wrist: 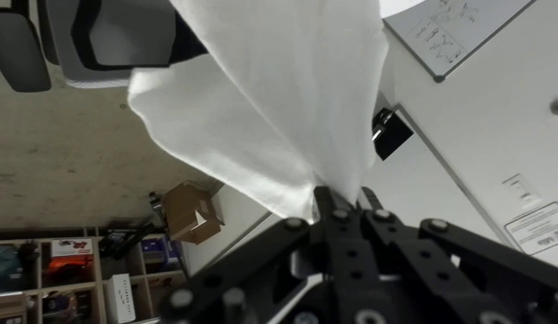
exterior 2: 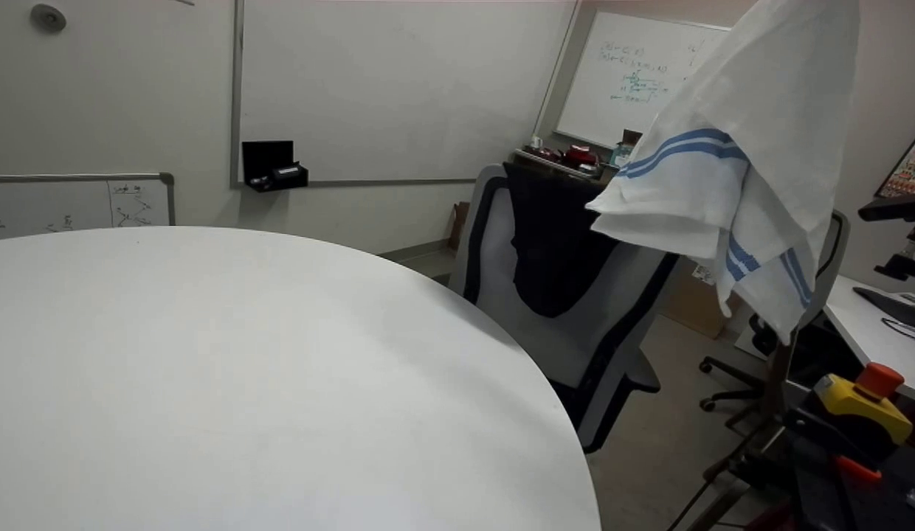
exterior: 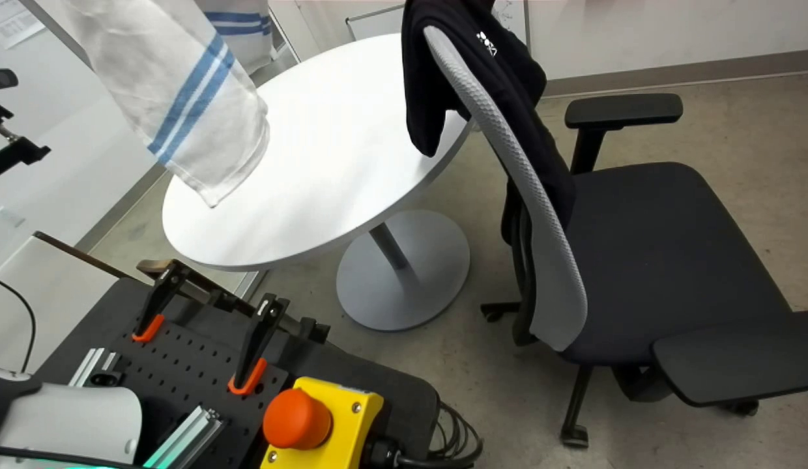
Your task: Hang the towel on the backrest of the chair
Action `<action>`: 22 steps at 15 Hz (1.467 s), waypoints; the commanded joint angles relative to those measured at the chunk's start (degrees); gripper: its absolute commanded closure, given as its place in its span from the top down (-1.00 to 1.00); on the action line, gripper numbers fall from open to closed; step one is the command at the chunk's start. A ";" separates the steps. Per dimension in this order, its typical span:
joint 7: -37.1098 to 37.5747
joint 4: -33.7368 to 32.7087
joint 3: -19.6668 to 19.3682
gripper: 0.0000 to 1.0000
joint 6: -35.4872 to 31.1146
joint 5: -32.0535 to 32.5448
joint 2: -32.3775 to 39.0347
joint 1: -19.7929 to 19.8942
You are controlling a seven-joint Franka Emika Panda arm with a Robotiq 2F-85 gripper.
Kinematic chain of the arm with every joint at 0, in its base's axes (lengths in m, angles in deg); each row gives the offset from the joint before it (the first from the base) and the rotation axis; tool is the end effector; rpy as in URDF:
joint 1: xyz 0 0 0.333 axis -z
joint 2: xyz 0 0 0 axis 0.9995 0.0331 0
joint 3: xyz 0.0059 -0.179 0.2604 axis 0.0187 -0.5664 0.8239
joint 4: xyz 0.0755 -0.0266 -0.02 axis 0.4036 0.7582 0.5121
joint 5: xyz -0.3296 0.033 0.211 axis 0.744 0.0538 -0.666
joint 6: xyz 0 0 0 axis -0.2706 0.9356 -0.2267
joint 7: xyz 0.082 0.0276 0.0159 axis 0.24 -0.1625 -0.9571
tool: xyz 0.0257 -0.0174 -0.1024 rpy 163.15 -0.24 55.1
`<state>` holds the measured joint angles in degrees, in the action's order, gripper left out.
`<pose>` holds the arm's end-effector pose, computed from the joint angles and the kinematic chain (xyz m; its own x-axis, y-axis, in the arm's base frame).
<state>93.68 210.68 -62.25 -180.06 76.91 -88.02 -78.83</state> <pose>0.3232 -0.0343 0.5703 0.3627 -0.7102 0.6034 -0.6723 -0.6478 -0.3583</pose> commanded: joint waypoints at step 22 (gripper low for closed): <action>7.83 -25.82 1.99 -0.99 1.46 7.37 40.47 16.08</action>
<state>99.20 190.77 -58.10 -179.54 81.53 -54.19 -62.14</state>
